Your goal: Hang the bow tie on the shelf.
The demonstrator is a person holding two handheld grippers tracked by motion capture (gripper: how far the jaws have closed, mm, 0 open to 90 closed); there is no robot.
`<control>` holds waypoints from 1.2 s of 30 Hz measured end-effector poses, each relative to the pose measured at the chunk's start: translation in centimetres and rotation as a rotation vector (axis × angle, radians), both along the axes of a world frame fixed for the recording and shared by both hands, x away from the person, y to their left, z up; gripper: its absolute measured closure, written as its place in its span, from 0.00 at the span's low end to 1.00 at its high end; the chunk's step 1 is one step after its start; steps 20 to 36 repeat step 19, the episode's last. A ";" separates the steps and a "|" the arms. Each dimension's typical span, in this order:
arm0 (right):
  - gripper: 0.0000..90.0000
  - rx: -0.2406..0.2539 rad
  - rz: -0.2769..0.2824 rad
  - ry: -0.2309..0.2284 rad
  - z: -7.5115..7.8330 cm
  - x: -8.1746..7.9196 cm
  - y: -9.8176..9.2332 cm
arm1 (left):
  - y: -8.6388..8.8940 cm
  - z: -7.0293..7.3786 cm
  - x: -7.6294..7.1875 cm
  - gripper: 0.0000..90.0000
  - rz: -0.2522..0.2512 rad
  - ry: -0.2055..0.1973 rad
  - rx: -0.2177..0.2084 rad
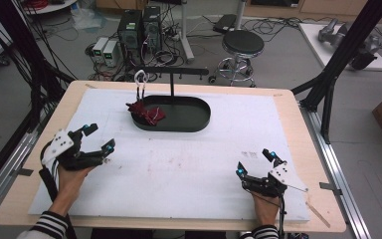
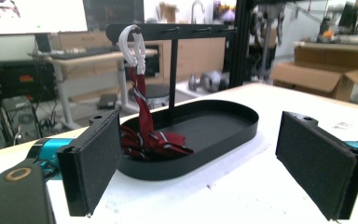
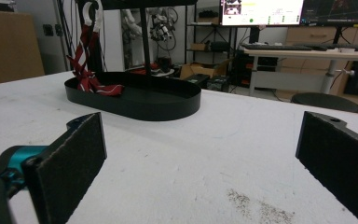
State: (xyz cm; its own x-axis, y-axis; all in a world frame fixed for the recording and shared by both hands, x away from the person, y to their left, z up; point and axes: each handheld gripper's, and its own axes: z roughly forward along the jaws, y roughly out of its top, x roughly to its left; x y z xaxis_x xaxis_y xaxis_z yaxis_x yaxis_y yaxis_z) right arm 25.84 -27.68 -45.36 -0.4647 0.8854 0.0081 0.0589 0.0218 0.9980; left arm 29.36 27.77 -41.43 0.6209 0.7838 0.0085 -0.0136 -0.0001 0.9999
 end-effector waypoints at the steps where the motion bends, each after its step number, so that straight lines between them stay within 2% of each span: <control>1: 0.01 -0.001 -0.001 -0.005 0.0 0.0 0.0 | 0.1 -0.5 -0.4 0.17 0.000 -0.009 -0.010; 5: 0.01 0.001 -0.003 -0.002 0.0 0.0 0.0 | 0.4 -2.2 -2.0 0.16 -0.005 -0.036 -0.018; 8: 0.01 0.001 -0.003 -0.002 0.0 0.0 0.0 | 0.3 -3.5 -2.6 0.16 -0.016 -0.028 -0.018; 10: 0.01 -0.011 -0.003 -0.011 0.0 0.0 0.0 | 0.3 -4.0 -2.5 0.16 -0.022 -0.006 -0.018; 16: 0.01 -0.008 -0.008 -0.010 0.0 0.0 0.1 | 0.2 -4.1 -2.6 0.15 -0.010 -0.031 -0.022; 18: 0.01 -0.007 -0.009 -0.008 0.0 0.0 0.1 | 0.2 -4.1 -2.5 0.15 -0.007 -0.020 -0.026; 36: 0.01 -0.008 -0.007 -0.008 0.0 0.0 0.0 | 0.2 -4.1 -2.5 0.15 -0.004 -0.022 -0.022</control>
